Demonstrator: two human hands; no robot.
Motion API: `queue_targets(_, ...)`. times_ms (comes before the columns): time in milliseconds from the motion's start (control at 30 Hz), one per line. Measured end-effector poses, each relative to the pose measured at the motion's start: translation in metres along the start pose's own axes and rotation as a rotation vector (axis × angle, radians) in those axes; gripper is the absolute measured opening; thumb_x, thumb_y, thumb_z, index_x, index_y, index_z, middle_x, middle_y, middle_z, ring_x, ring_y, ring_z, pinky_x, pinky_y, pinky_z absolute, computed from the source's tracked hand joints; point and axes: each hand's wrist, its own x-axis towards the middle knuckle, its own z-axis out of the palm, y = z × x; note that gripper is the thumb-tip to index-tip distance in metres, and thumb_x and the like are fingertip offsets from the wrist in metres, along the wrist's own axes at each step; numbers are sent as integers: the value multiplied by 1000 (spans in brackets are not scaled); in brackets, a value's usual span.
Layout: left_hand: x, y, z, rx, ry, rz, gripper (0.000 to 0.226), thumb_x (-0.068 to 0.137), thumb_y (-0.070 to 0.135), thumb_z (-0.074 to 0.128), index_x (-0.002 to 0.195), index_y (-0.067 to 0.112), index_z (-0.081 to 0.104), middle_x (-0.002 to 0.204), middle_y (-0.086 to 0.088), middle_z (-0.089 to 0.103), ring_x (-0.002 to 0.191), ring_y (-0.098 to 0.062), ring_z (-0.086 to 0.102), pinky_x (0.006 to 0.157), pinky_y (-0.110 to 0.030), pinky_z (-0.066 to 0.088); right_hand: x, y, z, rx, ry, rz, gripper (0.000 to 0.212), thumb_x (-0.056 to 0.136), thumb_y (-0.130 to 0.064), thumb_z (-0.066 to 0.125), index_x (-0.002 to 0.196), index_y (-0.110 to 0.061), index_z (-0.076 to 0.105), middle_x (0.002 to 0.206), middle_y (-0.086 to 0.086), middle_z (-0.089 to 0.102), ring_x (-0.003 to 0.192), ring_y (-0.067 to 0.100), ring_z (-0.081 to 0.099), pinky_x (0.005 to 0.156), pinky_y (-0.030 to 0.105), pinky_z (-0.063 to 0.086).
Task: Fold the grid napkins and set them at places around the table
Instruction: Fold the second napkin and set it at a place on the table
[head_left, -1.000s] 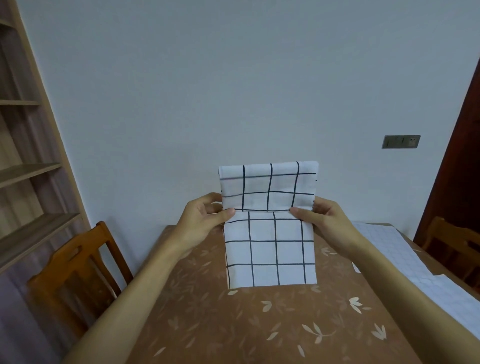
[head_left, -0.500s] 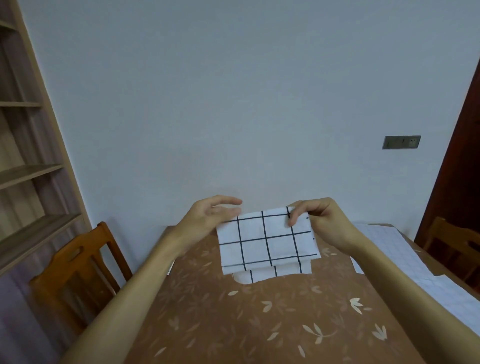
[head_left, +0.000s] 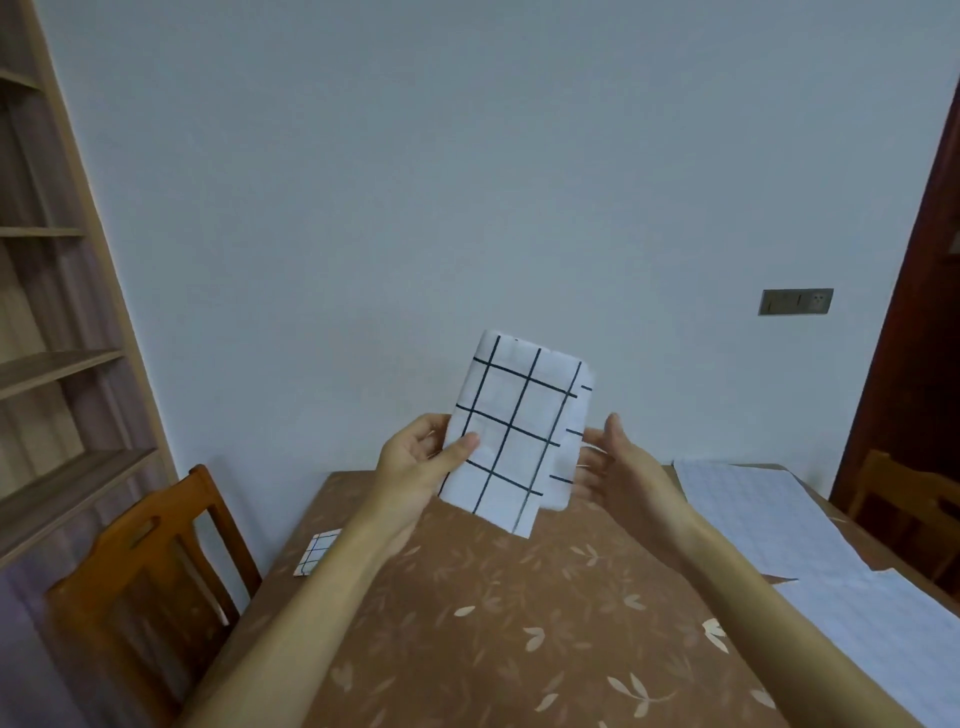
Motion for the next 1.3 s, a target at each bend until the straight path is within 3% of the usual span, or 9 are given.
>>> queue_targets(100,-2,-8,10,19,16,-17,33,88,18,73,117,7,62,111,-8,76,105,-27,73,92,-46,58,-4,-3,17,-144,39,-75,39,95,-40,57,126,-18,62,103,-15,77,95,2,72,83,20,55)
queue_targets(333,-6,-13,28,129,7,44,33,89,23,74,120,19,64,110,0,76,99,-18,74,83,-40,62,7,1,29,-163,190,-143,35,95,-26,67,128,-17,62,119,-2,74,107,14,72,89,33,59)
queue_targets(700,-5,-21,34,293,50,199,18,96,25,66,113,27,60,107,3,74,92,-14,74,60,-25,60,7,-2,29,-255,260,-193,21,100,-27,58,86,-14,67,69,-14,70,65,2,66,60,17,50)
queue_targets(833,-6,-21,38,344,178,269,17,93,29,70,105,27,59,94,2,74,71,-21,75,39,-31,53,6,-2,29,-211,195,-151,24,98,-35,60,111,-17,68,101,-1,78,92,16,75,78,34,61)
queue_targets(933,-8,-19,40,370,211,289,17,92,32,70,103,35,57,87,6,72,56,-24,73,34,-39,52,4,-3,29,-191,150,-101,26,97,-29,64,120,-17,65,105,4,78,94,24,76,80,43,62)
queue_targets(1067,-8,-18,37,343,174,249,17,95,41,63,100,26,59,77,-7,68,49,-20,67,37,-30,49,2,-5,27,-226,144,-110,20,99,-22,61,114,-11,68,97,6,79,88,24,77,78,40,62)
queue_targets(1167,-4,-16,28,312,124,255,59,93,59,56,89,0,57,68,-24,53,59,-27,49,56,-37,43,-2,-5,25,-264,133,-105,16,101,-23,58,102,-12,70,71,0,72,61,16,66,65,24,50)
queue_targets(1233,0,-14,21,273,84,242,60,93,55,61,91,-6,60,74,-21,59,68,-32,56,66,-49,51,-3,-5,22,-283,111,-90,19,102,-27,57,104,-15,72,83,14,75,70,30,69,73,29,52)
queue_targets(1300,2,-13,15,281,36,207,57,91,51,66,93,-5,64,75,-12,61,72,-24,56,70,-42,51,-5,-7,20,-249,79,-66,22,103,-24,53,111,-13,71,100,12,78,90,25,75,81,31,57)
